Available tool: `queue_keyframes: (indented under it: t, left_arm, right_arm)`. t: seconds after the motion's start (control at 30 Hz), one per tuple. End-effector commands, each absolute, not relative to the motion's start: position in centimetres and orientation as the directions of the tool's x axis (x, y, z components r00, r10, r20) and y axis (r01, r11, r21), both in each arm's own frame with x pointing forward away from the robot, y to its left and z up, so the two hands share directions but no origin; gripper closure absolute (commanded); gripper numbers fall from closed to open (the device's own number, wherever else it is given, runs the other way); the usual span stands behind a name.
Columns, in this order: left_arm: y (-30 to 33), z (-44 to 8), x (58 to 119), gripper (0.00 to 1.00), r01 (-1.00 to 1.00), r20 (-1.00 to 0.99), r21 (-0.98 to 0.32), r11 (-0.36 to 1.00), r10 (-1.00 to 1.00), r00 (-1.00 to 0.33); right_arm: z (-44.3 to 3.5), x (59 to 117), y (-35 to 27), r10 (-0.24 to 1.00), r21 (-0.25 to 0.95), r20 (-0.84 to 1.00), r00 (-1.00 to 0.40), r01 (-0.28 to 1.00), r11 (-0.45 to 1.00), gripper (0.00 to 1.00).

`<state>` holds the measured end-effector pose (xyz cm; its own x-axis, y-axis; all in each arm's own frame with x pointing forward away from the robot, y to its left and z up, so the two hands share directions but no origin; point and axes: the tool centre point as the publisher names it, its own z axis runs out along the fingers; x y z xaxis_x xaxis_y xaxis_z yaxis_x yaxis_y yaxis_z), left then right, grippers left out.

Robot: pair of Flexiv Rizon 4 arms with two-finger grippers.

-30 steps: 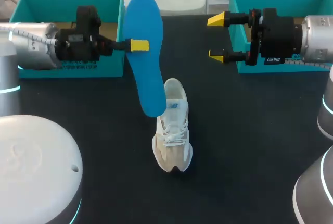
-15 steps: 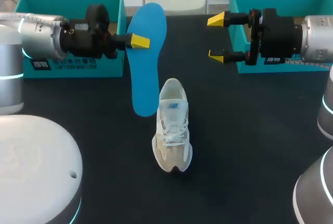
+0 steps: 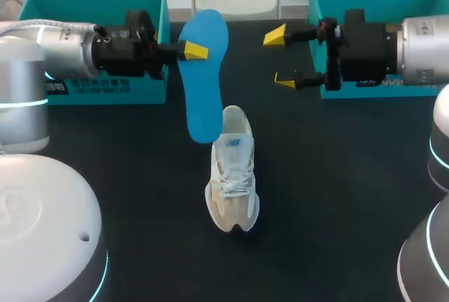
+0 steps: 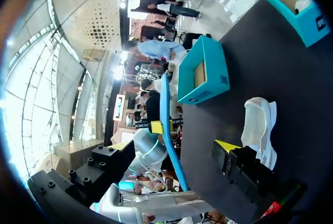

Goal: Take the shoe out of the shoebox, open the shoe tongue, remove and reinsert the insole, then place the shoe into the shoebox

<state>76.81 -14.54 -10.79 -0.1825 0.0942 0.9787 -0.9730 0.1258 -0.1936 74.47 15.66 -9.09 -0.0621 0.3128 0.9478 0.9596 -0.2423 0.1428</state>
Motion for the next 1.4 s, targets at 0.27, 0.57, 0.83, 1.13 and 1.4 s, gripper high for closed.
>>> queue_keyframes:
  t: [0.27,0.57,0.83,1.13,1.4]
  left_arm:
    - [-16.9,-13.6,79.9,1.0,-0.983,0.991,-0.12,0.139,0.084,-0.109]
    - [-17.2,-13.8,79.4,1.0,-0.987,0.994,-0.085,0.134,0.08,-0.075]
    - [-17.2,-13.8,79.4,1.0,-0.987,0.994,-0.085,0.134,0.08,-0.075]
    - [-17.2,-13.8,79.4,1.0,-0.987,0.994,-0.085,0.134,0.08,-0.075]
    - [-17.2,-13.8,79.4,1.0,-0.987,0.994,-0.085,0.134,0.08,-0.075]
  right_arm:
    - [-5.7,72.8,17.7,0.726,0.194,0.687,0.02,0.958,-0.21,0.0]
    - [-4.7,72.4,18.9,0.884,0.197,0.464,0.058,0.966,-0.167,0.0]
    - [-4.7,72.4,18.9,0.884,0.197,0.464,0.058,0.966,-0.167,0.0]
    - [-4.4,74.7,22.4,0.998,0.267,-0.052,-0.024,0.963,0.037,0.0]
    - [-5.3,75.3,23.0,0.984,0.218,-0.178,-0.007,0.975,0.046,0.0]
